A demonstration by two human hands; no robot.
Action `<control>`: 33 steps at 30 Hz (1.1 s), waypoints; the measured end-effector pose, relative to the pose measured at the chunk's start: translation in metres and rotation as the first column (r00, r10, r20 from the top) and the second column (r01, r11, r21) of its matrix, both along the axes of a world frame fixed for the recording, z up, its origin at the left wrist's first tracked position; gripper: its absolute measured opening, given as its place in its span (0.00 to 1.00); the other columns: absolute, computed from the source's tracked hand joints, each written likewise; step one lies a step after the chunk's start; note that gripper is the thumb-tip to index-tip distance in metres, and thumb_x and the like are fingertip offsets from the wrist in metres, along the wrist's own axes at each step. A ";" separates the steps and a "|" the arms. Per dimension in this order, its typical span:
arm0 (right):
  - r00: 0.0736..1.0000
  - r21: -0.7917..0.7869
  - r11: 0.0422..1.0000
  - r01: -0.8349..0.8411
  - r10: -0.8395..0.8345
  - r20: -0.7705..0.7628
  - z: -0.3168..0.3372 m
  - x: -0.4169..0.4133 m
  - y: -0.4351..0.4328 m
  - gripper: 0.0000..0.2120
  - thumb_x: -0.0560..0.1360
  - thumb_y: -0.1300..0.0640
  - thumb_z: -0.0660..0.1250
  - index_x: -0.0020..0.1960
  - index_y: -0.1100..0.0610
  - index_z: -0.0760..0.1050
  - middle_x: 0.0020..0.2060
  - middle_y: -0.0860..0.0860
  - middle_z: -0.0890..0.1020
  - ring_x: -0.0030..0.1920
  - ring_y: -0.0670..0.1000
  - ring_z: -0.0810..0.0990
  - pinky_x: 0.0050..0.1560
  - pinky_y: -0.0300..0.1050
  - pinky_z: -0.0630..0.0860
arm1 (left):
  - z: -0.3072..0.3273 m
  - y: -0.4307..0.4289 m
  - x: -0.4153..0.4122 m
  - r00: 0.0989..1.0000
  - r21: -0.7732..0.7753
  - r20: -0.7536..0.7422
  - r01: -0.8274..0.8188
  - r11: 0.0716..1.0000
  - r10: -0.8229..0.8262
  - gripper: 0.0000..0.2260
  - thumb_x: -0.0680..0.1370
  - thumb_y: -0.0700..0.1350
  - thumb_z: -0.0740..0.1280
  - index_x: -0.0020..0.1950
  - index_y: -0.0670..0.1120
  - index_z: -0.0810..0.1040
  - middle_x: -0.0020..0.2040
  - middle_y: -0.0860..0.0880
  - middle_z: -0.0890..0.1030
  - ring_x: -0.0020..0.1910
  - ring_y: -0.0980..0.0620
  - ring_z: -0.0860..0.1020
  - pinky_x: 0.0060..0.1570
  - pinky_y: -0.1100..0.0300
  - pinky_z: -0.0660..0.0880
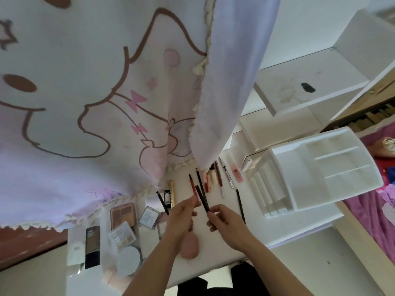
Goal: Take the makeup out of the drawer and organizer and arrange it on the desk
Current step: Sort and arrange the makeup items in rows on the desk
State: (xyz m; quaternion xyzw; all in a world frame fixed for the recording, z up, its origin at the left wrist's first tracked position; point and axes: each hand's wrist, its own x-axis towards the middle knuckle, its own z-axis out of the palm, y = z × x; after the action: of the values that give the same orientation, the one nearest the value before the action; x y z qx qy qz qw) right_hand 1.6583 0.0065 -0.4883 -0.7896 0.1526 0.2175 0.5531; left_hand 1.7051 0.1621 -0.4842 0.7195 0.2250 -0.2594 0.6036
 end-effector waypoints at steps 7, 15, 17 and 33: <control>0.992 0.265 0.957 0.115 -0.096 -0.085 0.045 -0.003 0.006 0.19 0.82 0.44 0.61 0.48 0.55 0.83 0.31 0.49 0.79 0.33 0.46 0.77 0.36 0.36 0.71 | 0.037 0.013 0.004 0.983 -0.298 0.004 -0.174 0.939 0.183 0.10 0.74 0.50 0.72 0.45 0.43 0.86 0.40 0.44 0.78 0.32 0.54 0.69 0.34 0.58 0.64; 0.966 0.386 0.890 0.243 -0.184 -0.183 0.059 -0.014 0.012 0.25 0.82 0.40 0.55 0.39 0.56 0.77 0.30 0.53 0.76 0.31 0.50 0.73 0.35 0.41 0.69 | 0.045 0.022 0.001 0.951 -0.466 -0.034 -0.287 0.837 0.308 0.12 0.71 0.44 0.73 0.51 0.39 0.82 0.49 0.38 0.80 0.32 0.55 0.73 0.28 0.63 0.71; 0.967 0.375 0.896 0.239 -0.185 -0.176 0.061 -0.016 0.015 0.27 0.82 0.38 0.53 0.40 0.56 0.78 0.30 0.53 0.77 0.31 0.49 0.74 0.35 0.41 0.69 | 0.046 0.023 -0.001 0.956 -0.480 -0.035 -0.270 0.835 0.290 0.11 0.71 0.44 0.73 0.50 0.41 0.83 0.49 0.38 0.80 0.33 0.55 0.73 0.30 0.63 0.72; 0.962 0.436 0.874 0.217 -0.116 -0.246 0.067 -0.026 0.019 0.23 0.79 0.35 0.58 0.33 0.51 0.68 0.28 0.48 0.67 0.28 0.47 0.64 0.31 0.39 0.60 | 0.064 0.015 -0.013 0.991 -0.415 0.011 -0.114 0.903 0.131 0.09 0.75 0.47 0.70 0.51 0.44 0.85 0.48 0.43 0.84 0.38 0.52 0.74 0.41 0.57 0.70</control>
State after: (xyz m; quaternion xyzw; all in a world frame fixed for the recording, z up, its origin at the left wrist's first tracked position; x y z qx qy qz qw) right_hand 1.6321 0.0251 -0.4211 -0.5925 0.2227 0.2819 0.7210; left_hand 1.6923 0.1776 -0.4199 0.5649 0.1979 -0.2486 0.7615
